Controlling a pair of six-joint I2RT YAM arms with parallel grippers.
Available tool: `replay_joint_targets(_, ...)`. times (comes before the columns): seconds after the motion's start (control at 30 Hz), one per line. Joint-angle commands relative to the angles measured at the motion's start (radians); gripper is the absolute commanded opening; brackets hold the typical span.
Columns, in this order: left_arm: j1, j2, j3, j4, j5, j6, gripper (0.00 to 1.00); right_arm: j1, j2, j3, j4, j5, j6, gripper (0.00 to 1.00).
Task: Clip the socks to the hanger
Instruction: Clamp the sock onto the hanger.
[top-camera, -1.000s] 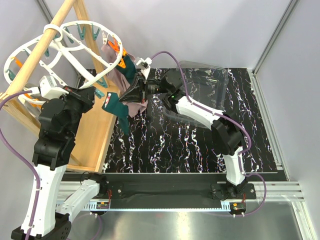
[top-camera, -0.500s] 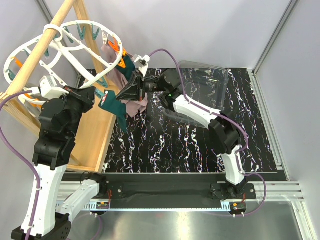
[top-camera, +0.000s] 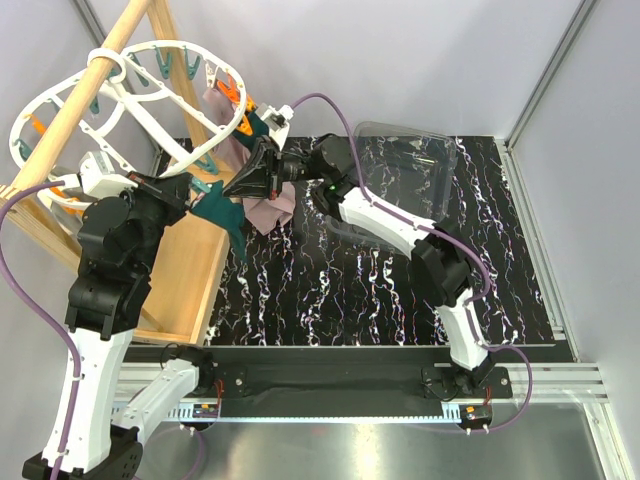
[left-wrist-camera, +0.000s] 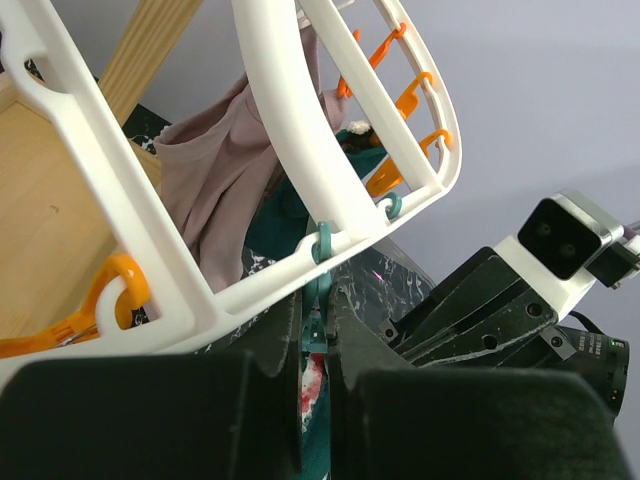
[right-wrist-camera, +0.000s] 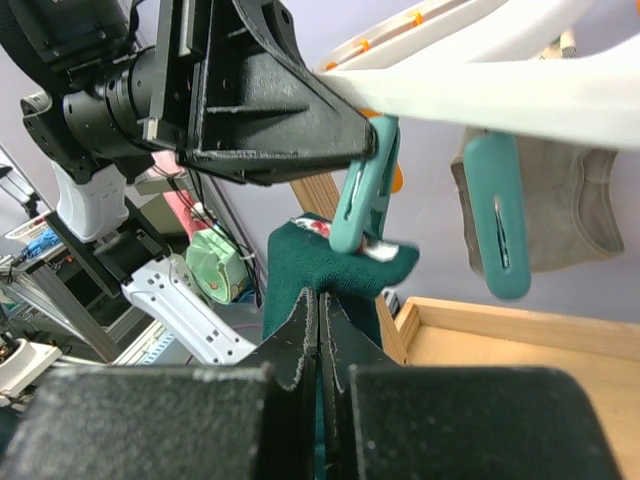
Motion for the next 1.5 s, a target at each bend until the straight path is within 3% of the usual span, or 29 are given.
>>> replay_joint_targets(0.0, -0.011, 0.017, -0.009, -0.084, 0.142, -0.036, 0.00, 0.016, 0.032, 0.077, 0.019, 0.022, 0.018, 0.00)
replay_joint_targets(0.6, -0.010, -0.005, -0.019, -0.075, 0.140, -0.047, 0.00, 0.028, 0.063, 0.097, -0.072, 0.011, -0.035, 0.00)
replay_joint_targets(0.93, -0.010, -0.006, -0.022, -0.078, 0.142, -0.047, 0.00, 0.033, 0.053, 0.099, -0.032, 0.023, -0.023, 0.00)
replay_joint_targets(1.0, -0.011, -0.008, -0.023, -0.079, 0.143, -0.047, 0.09, 0.033, 0.056, 0.103, -0.033, 0.021, -0.023, 0.00)
replay_joint_targets(1.03, -0.010, -0.009, -0.026, -0.076, 0.143, -0.047, 0.21, 0.033, 0.059, 0.105, -0.035, 0.020, -0.023, 0.00)
replay_joint_targets(1.1, -0.010, -0.025, -0.040, -0.055, 0.146, -0.048, 0.31, 0.033, 0.064, 0.110, -0.033, 0.018, -0.018, 0.00)
replay_joint_targets(1.17, -0.010, -0.035, -0.057, -0.039, 0.145, -0.054, 0.47, 0.035, 0.067, 0.114, -0.033, 0.021, -0.018, 0.00)
replay_joint_targets(1.27, -0.011, -0.051, -0.060, -0.039, 0.140, -0.054, 0.59, 0.035, 0.072, 0.120, -0.030, 0.025, -0.014, 0.00)
replay_joint_targets(1.47, -0.011, -0.069, -0.049, -0.065, 0.113, -0.045, 0.72, 0.035, 0.099, 0.145, -0.032, 0.029, -0.001, 0.00)
